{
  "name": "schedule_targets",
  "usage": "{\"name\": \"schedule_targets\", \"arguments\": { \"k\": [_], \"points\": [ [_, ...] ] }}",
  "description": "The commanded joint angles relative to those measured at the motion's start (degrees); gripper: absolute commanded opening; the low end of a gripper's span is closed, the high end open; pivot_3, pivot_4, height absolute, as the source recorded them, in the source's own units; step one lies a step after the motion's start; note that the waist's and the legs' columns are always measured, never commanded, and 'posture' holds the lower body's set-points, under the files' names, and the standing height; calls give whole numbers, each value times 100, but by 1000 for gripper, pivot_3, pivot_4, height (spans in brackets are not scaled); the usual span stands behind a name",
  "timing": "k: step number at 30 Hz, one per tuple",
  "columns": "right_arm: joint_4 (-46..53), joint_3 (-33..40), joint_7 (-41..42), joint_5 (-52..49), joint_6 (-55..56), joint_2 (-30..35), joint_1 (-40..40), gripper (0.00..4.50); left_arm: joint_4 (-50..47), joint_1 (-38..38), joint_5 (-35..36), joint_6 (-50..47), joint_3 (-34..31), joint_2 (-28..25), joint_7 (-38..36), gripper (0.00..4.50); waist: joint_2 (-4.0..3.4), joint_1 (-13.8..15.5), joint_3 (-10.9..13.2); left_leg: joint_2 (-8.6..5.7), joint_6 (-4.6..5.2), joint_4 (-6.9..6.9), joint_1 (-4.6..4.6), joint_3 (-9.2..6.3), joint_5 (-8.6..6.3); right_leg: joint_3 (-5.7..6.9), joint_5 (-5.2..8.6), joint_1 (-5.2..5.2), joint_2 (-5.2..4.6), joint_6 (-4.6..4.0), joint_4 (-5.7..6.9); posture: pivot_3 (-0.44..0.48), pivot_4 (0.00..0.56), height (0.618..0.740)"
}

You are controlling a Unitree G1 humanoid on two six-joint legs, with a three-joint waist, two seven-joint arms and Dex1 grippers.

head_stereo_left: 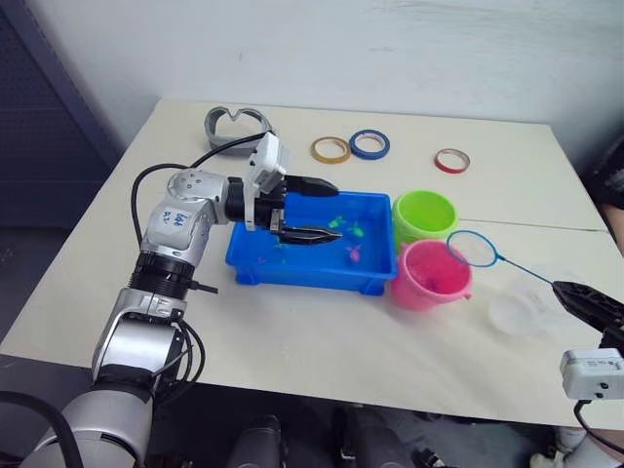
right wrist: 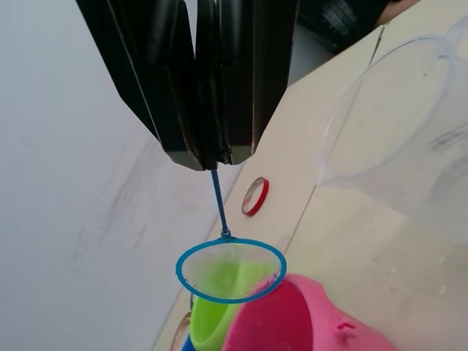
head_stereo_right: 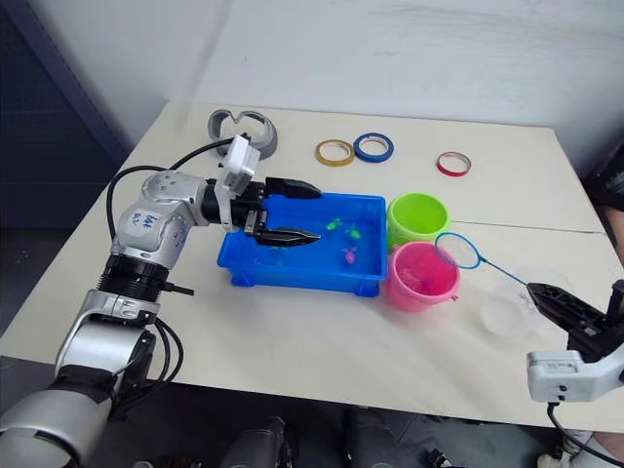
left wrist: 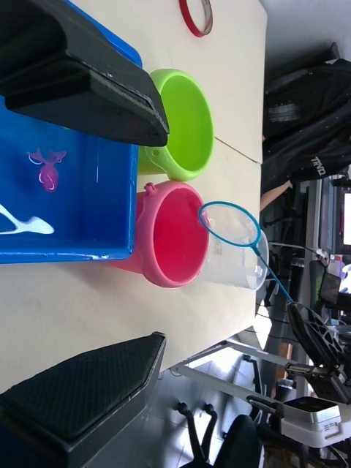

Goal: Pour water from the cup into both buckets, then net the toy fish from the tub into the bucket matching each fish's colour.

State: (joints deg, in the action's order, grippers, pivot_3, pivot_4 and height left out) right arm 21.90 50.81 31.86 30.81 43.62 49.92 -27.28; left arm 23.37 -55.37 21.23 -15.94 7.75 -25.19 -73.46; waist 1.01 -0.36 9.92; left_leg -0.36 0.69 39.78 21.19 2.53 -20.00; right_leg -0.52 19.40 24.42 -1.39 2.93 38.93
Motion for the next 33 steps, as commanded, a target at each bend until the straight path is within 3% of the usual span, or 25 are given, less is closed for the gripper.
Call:
{"name": "schedule_targets", "arguments": {
  "k": [1, 6, 9, 12, 15, 20, 26, 33],
  "points": [
    [-88, -164, 141, -1067, -645, 34, 158, 0, -103, -42, -87, 85, -145, -205, -56, 4443, 0, -6, 0, 0, -1, 0, -1, 0, 1, 0, 0, 0, 0, 0, 2, 0, 150, 740],
    [741, -1391, 881, -3427, -3257, 403, 947, 0, -114, 296, -339, 225, -131, -686, -124, 4443, -6, -93, -3, 3, -2, 1, -7, 1, 2, -1, 0, -2, 1, 0, 7, 0, 150, 740],
    [1029, -2422, 913, -3507, -4479, 765, 2065, 0, -395, 516, -304, 43, -224, -857, -17, 4443, -6, -145, -1, 5, -1, 14, -8, -1, 2, 0, 0, -3, -4, 0, 21, 0, 150, 740],
    [694, -3595, 994, -3085, -4746, 825, 3163, 0, -873, 782, -208, -270, -358, -993, 159, 4443, -1, -116, 2, 5, -1, 19, -3, -15, 2, 8, 0, -1, -5, -1, 24, 0, 150, 740],
    [81, -4557, 1058, -2351, -4176, 836, 4003, 0, -1329, 1074, -183, -550, -448, -1124, 337, 4443, -2, -90, 2, 4, 2, 17, 13, -22, 0, 14, 1, 5, -6, -1, 8, 0, 150, 740],
    [-774, -5462, 991, -1385, -3259, 856, 4854, 0, -1946, 1470, -238, -892, -588, -1296, 722, 4443, -2, -72, 2, 2, 12, 19, 22, -21, -6, 16, 0, 5, -11, -1, 4, 0, 150, 740],
    [-1650, -6017, 894, -614, -2064, 911, 5534, 0, -2508, 1789, -100, -1211, -721, -1435, 899, 4443, -2, -113, 2, 2, 11, 22, 24, -21, -5, 17, 0, 10, -11, -1, 3, 0, 150, 740],
    [-2169, -6131, 1158, -688, -1482, 955, 5701, 0, -2729, 1883, 1, -1345, -811, -1491, 1056, 4443, -2, -135, 2, 2, 8, 23, 22, -20, -4, 16, 0, 10, -10, -1, 8, 0, 150, 740]
  ]
}}
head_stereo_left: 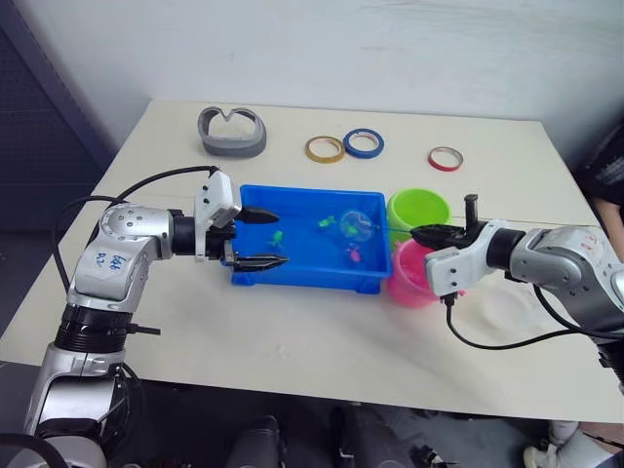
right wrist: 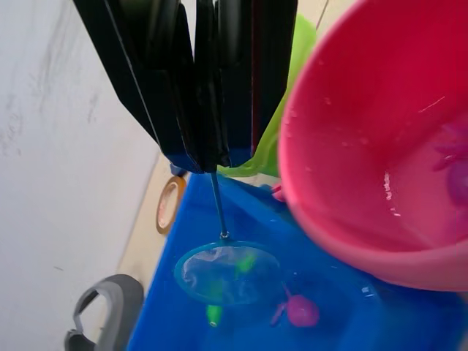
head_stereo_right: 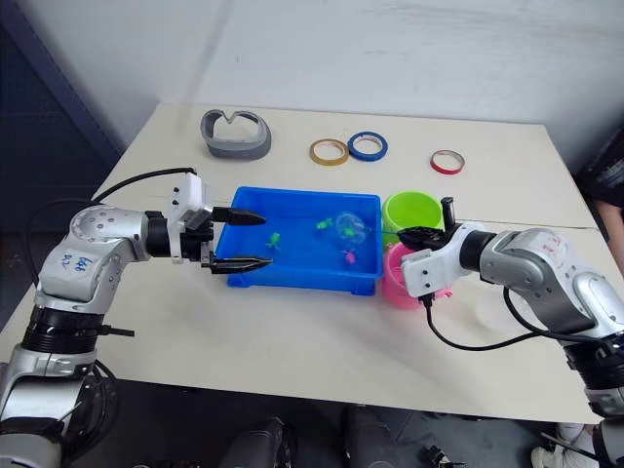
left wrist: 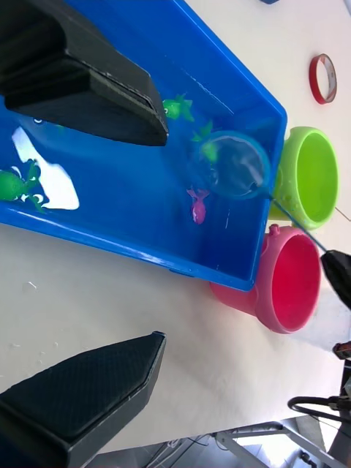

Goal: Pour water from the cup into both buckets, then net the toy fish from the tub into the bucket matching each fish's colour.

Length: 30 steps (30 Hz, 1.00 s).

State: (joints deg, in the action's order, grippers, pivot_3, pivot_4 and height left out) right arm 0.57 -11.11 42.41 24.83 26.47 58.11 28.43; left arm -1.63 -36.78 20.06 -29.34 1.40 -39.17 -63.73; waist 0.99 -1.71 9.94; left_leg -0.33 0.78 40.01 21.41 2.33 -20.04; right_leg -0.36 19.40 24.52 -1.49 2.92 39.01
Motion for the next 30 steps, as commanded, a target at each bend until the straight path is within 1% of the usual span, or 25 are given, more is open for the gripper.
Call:
{"name": "schedule_targets", "arguments": {
  "k": [1, 5, 9, 13, 16, 18, 21, 24, 25, 26, 30],
  "points": [
    [-46, 55, 152, -115, 296, 138, 121, 0, -248, 30, 124, -15, -185, -84, 105, 4443, 0, 2, 0, 0, -1, 0, 0, 0, 1, 0, 0, 0, 0, 0, 0, 0, 150, 740],
    [126, 73, 509, -462, 280, 113, -104, 0, -313, 49, 150, -36, -187, -51, 173, 4443, 0, 9, 0, 0, -1, 0, -2, 0, 1, 0, 0, -1, 0, 0, 1, 0, 150, 740],
    [699, 354, 965, -1369, -903, -90, -571, 0, -296, 20, 175, -18, -185, -28, 203, 4443, 0, 24, 0, 1, -1, -1, -2, -1, 1, 1, 0, -3, 0, 0, 2, 0, 150, 740],
    [1349, 647, 1232, -2193, -2613, -322, -846, 0, -172, -58, 151, 56, -175, -8, 200, 4443, 0, 13, 0, 0, -1, 2, -3, -1, 1, 0, 0, -4, -1, 0, 3, 0, 150, 740],
    [1841, 904, 1289, -2973, -4370, -557, -940, 0, -87, -113, 126, 117, -148, 20, 195, 4443, 0, 15, 0, 1, -1, 2, -5, -3, 1, 1, 0, -4, -1, 0, 6, 0, 150, 740],
    [2094, 1145, 1186, -3601, -5655, -767, -917, 0, -35, -149, 118, 155, -129, 44, 189, 4443, 0, 18, 0, 1, -2, 2, -5, -5, 1, 2, 0, -5, -1, 0, 6, 0, 150, 740],
    [2303, 1398, 1025, -4213, -6838, -997, -868, 0, 63, -211, 97, 208, -104, 65, 176, 4443, 0, 26, 0, 1, -1, -1, -4, -6, 1, 2, 0, -5, -2, 0, 8, 0, 150, 740],
    [2442, 1604, 814, -4661, -7646, -1190, -837, 0, 210, -283, 79, 268, -95, 62, 148, 4443, 0, 26, 0, 1, -1, -1, -3, -7, 0, 3, 0, -5, -2, 0, 2, 0, 150, 740],
    [2480, 1640, 737, -4728, -7780, -1221, -826, 0, 295, -302, 58, 312, -92, 50, 131, 4443, 0, 24, 0, 1, -1, -2, -3, -7, 0, 3, 0, -5, -2, 0, 1, 0, 150, 740],
    [2514, 1621, 656, -4642, -7668, -1198, -819, 0, 397, -312, 16, 376, -80, 28, 108, 4443, 0, 24, 0, 1, -1, -2, -3, -7, 0, 3, 0, -4, -2, 0, 1, 0, 150, 740],
    [2455, 1162, 494, -3702, -6380, -777, -863, 0, 826, -305, -235, 745, -19, -138, -25, 4443, 0, 21, 0, 1, 0, -3, -2, -6, 0, 3, 0, -3, -2, 0, -2, 0, 150, 740]
  ]
}}
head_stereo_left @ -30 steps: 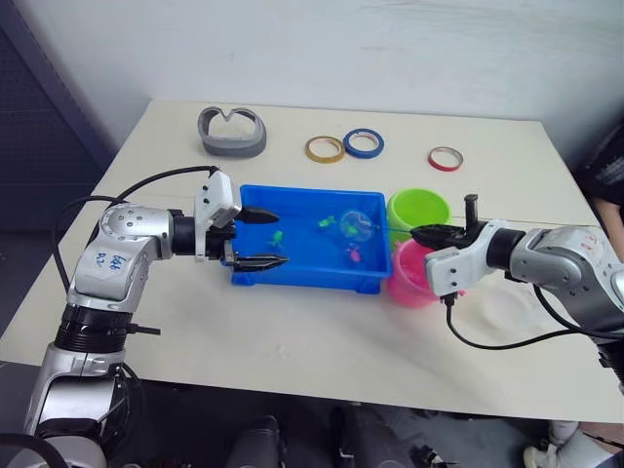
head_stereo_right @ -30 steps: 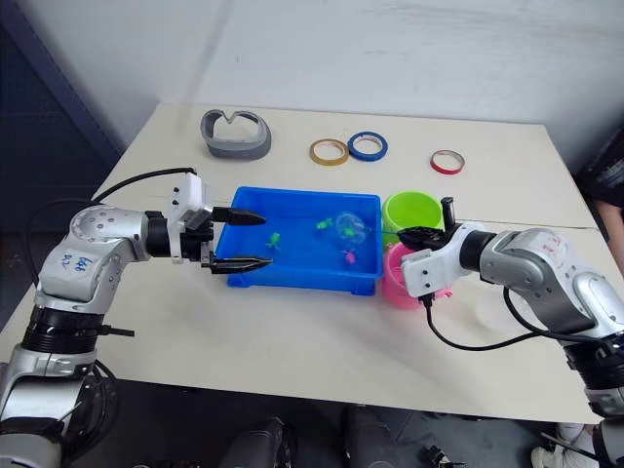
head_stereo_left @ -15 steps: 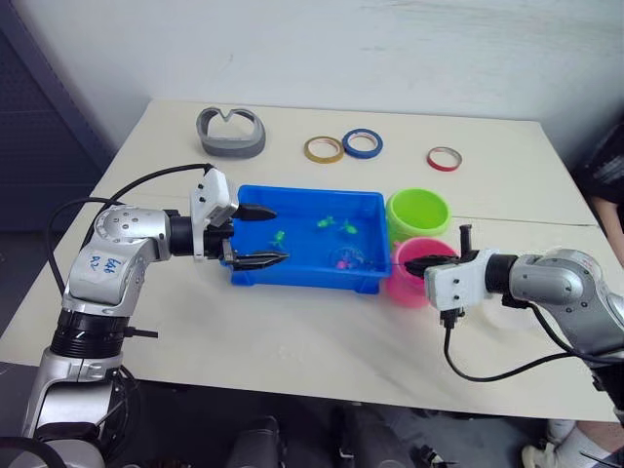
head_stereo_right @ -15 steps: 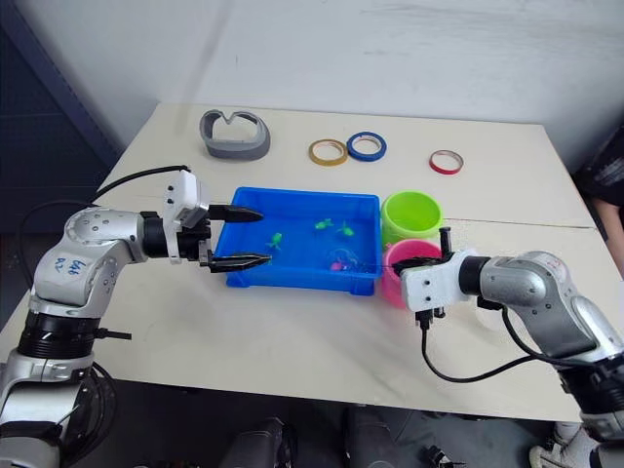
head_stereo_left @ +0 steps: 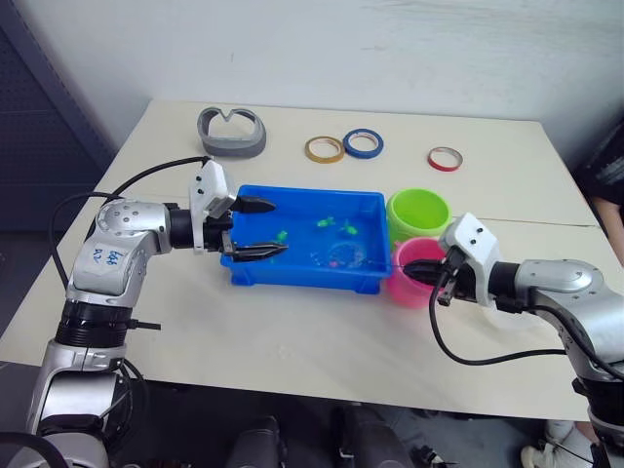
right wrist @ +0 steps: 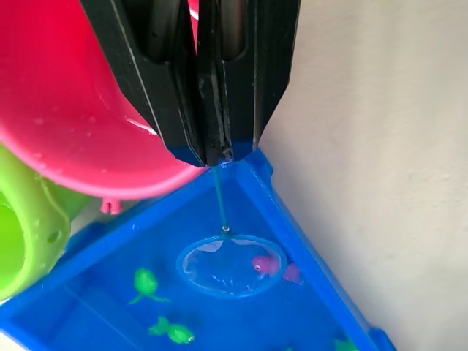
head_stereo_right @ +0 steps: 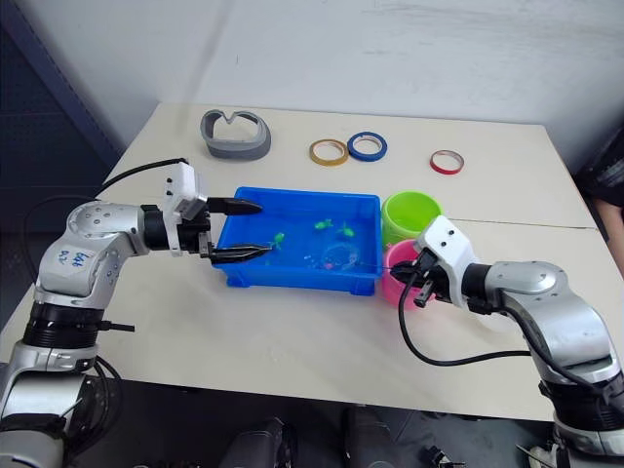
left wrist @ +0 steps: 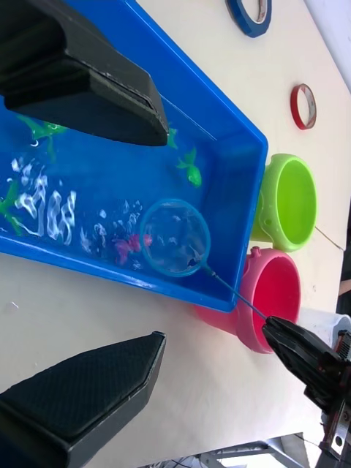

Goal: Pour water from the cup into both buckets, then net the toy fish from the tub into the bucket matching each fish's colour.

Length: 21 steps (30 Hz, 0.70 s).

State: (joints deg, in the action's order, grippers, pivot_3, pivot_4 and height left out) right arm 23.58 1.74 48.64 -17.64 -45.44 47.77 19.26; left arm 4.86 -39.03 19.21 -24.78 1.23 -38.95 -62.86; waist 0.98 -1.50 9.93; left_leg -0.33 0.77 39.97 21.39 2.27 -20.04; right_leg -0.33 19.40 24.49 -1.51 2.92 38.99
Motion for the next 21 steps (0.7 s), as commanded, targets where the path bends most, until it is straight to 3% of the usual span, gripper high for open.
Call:
{"name": "schedule_targets", "arguments": {
  "k": [1, 9, 16, 19, 21],
  "points": [
    [84, -233, -185, 736, 1083, 300, 62, 0, 248, -74, -197, 358, 3, -205, -152, 4443, 1, -1, 0, 0, 0, -2, 0, 0, 0, 1, 0, 0, 1, 0, -3, 0, 150, 740],
    [-380, -986, -22, 1707, 2694, 426, 427, 0, 205, 86, -302, 505, -24, -450, -310, 4443, 1, -3, 0, 0, 0, -2, 1, 1, 0, 0, 0, 2, 1, 0, -3, 0, 150, 740],
    [-824, -1183, 73, 2302, 3903, 464, 645, 0, -203, 226, -161, 213, -168, -465, -157, 4443, 1, -1, 0, 0, 2, -1, 5, 0, -1, 1, 0, 2, 0, 0, -2, 0, 150, 740],
    [-1039, -1018, -50, 2121, 3434, 133, 961, 0, -268, 283, -151, 170, -203, -468, -111, 4443, 1, -34, 0, 0, 1, 0, 4, 1, 0, 0, 0, 4, 1, 0, -1, 0, 150, 740],
    [-1263, -1087, -35, 2392, 3764, 234, 1122, 0, -295, 304, -144, 151, -213, -455, -85, 4443, 0, -21, 0, 0, -1, 0, 0, 1, 1, 0, 0, 4, 1, 0, 3, 0, 150, 740]
  ]
}}
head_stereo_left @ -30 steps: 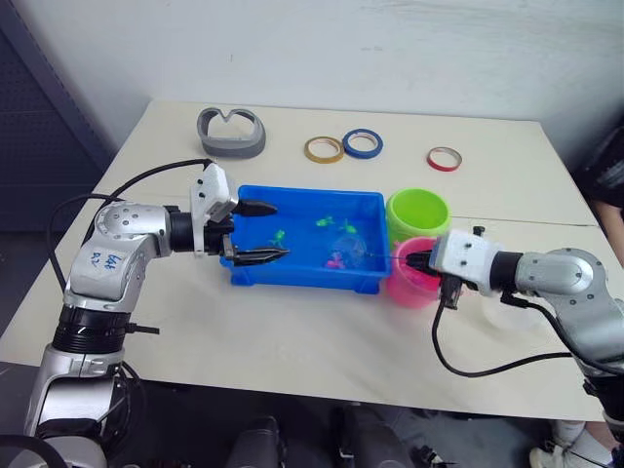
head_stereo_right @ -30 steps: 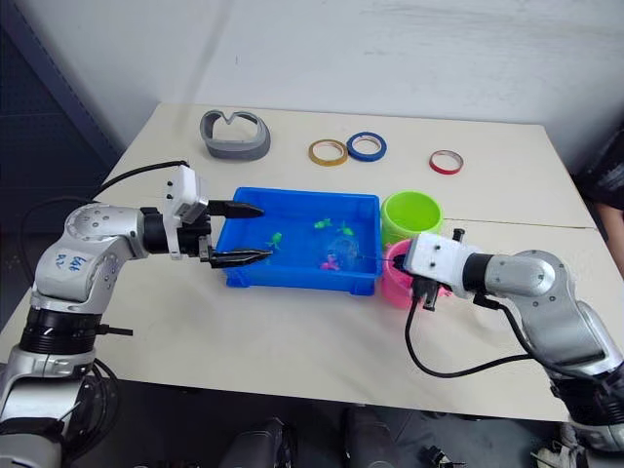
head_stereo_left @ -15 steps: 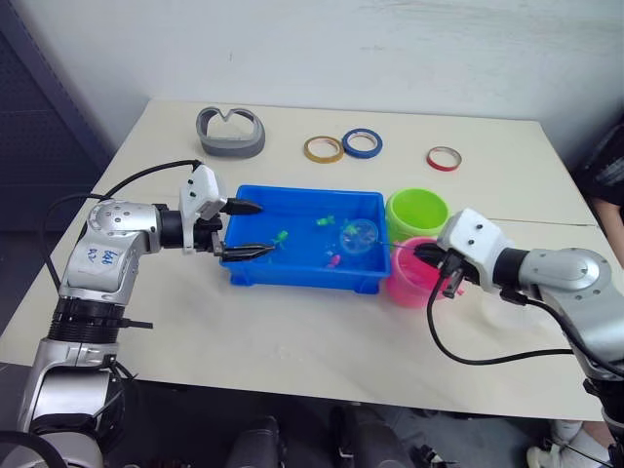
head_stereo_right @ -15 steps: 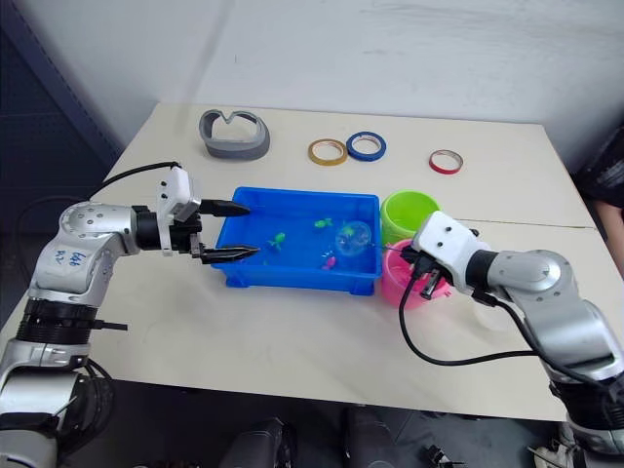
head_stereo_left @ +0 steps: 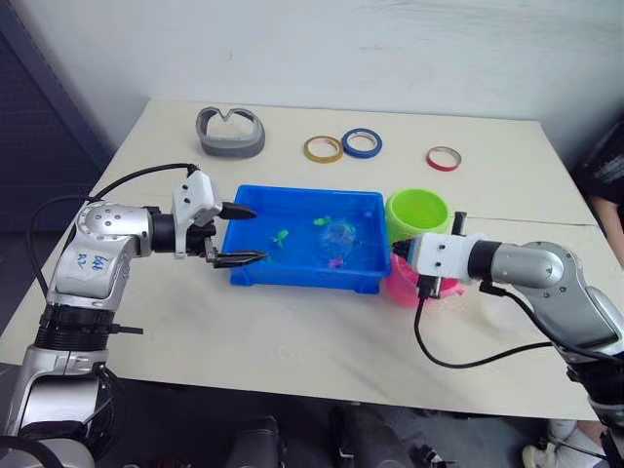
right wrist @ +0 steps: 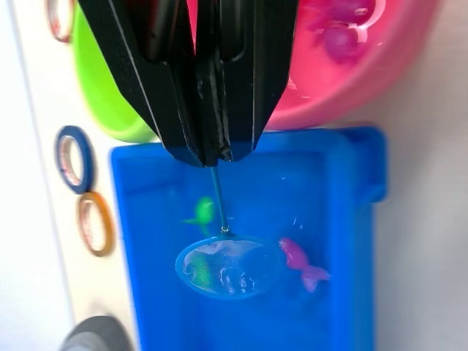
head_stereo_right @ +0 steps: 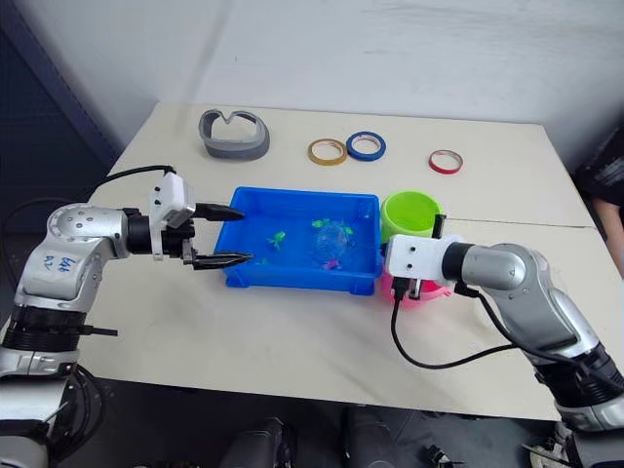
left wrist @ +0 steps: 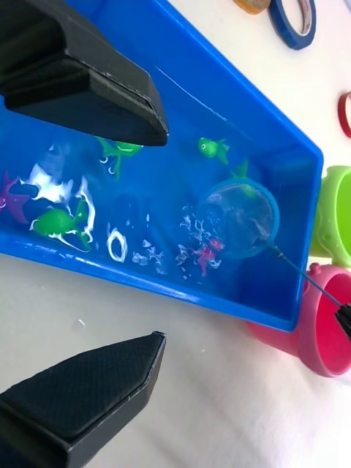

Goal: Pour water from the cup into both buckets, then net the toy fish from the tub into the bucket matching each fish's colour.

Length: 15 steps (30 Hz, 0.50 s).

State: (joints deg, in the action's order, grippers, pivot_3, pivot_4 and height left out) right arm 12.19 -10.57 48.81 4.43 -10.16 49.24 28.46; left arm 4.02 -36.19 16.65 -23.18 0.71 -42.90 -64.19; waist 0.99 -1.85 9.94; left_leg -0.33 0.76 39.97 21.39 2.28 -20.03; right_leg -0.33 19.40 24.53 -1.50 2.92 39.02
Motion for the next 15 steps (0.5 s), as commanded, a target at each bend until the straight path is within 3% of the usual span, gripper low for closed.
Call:
{"name": "schedule_targets", "arguments": {
  "k": [1, 8, 15],
  "points": [
    [-197, 114, -43, 286, 375, 132, 236, 0, -221, 26, 115, -17, -163, -56, 59, 4443, 0, 25, 0, 0, -1, -1, 0, -1, 1, 2, 0, 1, 0, 0, 1, 0, 150, 740],
    [-470, -35, 227, 704, 1337, 505, -34, 0, -193, -33, 134, -36, -149, 17, 100, 4443, 0, 42, 0, 0, 6, -2, 9, -1, -4, 3, 0, -1, -2, 0, -3, 0, 150, 740],
    [162, 263, 680, -42, 481, 372, -501, 0, -97, -97, 131, 10, -128, 51, 72, 4443, 0, 14, 0, 0, 4, 1, 6, -1, -3, 2, 0, 0, -1, 0, -3, 0, 150, 740]
  ]
}}
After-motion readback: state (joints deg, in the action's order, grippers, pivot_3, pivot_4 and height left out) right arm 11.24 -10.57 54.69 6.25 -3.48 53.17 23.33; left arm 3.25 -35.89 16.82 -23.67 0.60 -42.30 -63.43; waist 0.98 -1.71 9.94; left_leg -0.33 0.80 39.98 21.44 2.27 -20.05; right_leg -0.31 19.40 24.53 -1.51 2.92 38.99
